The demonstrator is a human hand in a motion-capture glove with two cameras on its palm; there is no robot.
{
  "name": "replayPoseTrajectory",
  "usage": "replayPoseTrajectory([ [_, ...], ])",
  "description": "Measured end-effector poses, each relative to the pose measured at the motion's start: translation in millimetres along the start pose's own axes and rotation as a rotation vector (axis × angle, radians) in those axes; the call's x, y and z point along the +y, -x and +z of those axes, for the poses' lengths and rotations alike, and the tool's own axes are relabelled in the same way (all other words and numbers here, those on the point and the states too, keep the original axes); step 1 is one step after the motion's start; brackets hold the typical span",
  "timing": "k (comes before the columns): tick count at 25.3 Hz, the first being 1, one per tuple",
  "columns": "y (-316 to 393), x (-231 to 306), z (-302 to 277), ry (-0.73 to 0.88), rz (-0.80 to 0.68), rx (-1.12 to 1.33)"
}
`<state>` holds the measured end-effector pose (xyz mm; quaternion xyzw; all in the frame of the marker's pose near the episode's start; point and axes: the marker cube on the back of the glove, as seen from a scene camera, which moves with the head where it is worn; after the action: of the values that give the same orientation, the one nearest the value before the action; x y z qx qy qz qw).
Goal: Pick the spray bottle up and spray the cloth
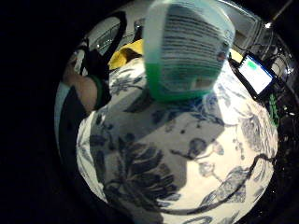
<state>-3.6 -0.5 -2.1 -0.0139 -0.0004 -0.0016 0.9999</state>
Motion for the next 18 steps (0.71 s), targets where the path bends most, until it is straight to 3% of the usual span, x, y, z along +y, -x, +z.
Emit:
replayPoseTrajectory([
  [18, 32, 25, -9, 0.06, 0.034, -0.02],
])
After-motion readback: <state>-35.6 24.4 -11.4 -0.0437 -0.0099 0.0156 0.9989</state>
